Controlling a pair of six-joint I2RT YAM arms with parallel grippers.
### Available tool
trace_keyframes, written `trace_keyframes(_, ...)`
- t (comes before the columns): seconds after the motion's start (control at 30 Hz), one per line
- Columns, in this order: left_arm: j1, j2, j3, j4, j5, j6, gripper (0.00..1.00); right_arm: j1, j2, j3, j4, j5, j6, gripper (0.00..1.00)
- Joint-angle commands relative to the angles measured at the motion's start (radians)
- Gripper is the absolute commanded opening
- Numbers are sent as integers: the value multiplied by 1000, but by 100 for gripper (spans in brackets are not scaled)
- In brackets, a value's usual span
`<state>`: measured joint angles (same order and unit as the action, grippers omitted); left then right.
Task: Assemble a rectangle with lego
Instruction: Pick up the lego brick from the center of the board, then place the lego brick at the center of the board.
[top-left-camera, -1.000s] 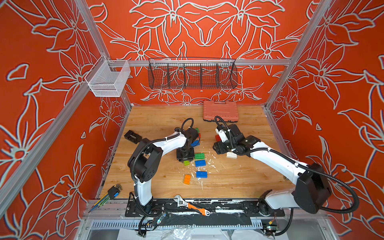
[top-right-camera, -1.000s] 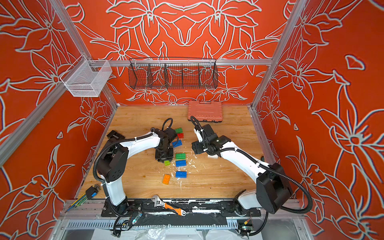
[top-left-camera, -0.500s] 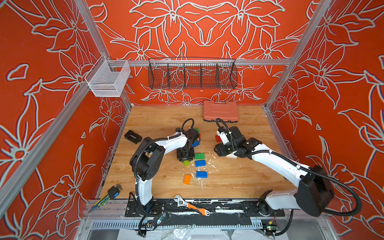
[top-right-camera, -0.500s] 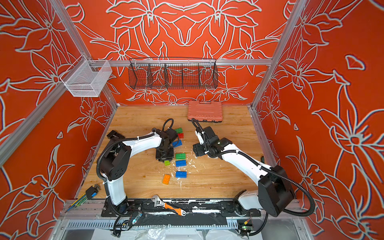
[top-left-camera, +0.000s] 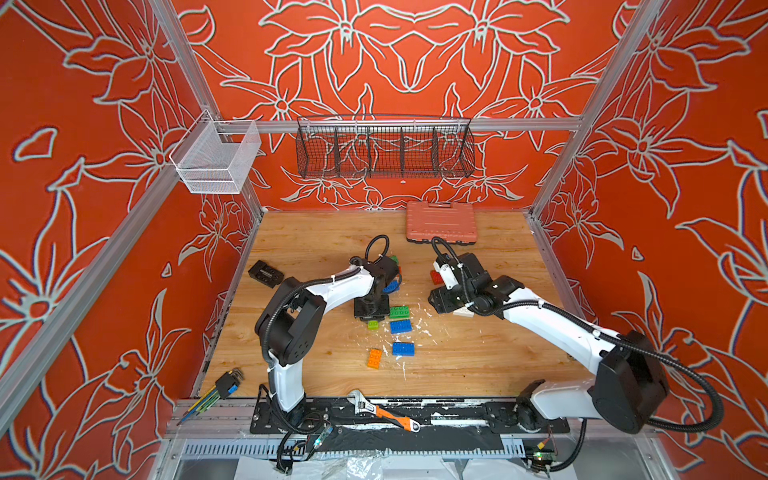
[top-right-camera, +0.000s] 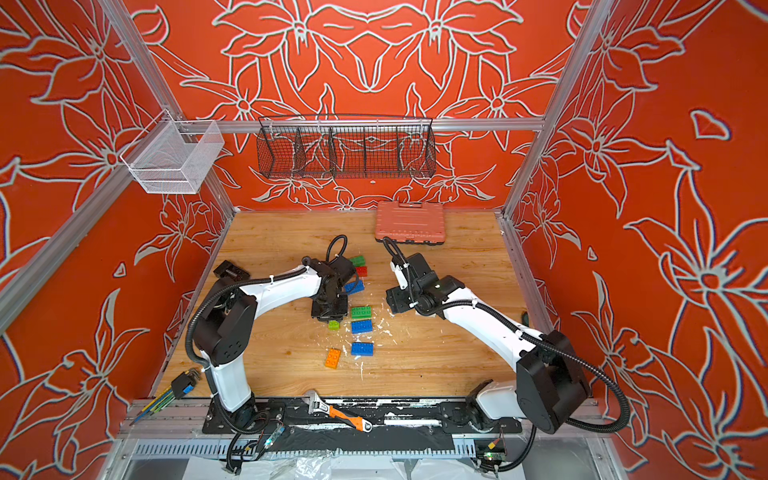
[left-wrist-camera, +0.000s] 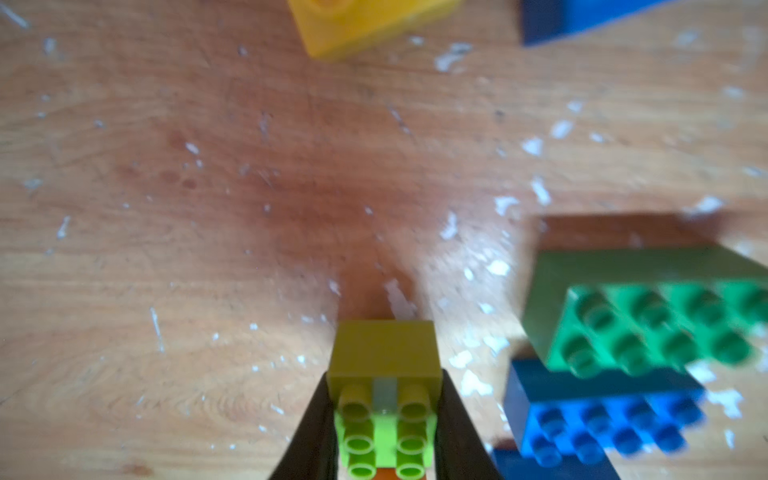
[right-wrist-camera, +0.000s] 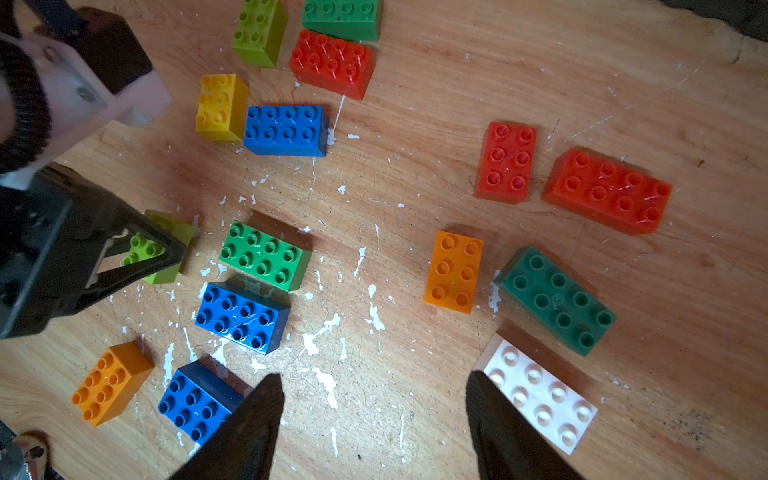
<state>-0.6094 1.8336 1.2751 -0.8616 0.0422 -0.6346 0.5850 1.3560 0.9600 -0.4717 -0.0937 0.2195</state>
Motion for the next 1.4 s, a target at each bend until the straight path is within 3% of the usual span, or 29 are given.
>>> trace_keyframes(0.0,-51,-81,-21,-18,5,61,0,9,-38,5,-53,11,17,72)
trace_keyframes(0.3,-130,-94,-85,-5,32,95,0,9,-89,-12,-80,22,18,71)
trace_keyframes(0.5,-133,-103,-122,32,49,125,0,12,-129,-5,-48,-49,28,70)
trace_keyframes(1.37,-137,-65,-156,42,25,122,0,18,-90,-14,-48,-67,37,68)
